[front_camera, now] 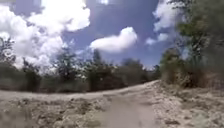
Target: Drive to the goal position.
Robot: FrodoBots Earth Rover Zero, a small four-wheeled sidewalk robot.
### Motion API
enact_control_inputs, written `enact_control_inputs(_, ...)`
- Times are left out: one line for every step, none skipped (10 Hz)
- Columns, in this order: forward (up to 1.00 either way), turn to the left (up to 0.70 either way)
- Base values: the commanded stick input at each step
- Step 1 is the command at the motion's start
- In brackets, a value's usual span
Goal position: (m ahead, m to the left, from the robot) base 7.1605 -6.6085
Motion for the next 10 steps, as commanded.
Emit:
enact_control_inputs(1.0, 0.0)
enact_control_inputs(1.0, 0.0)
enact_control_inputs(1.0, 0.0)
enact_control_inputs(1.0, 0.0)
enact_control_inputs(1.0, 0.0)
enact_control_inputs(1.0, 0.0)
enact_control_inputs(1.0, 0.0)
enact_control_inputs(1.0, 0.0)
enact_control_inputs(1.0, 0.0)
enact_control_inputs(1.0, 0.0)
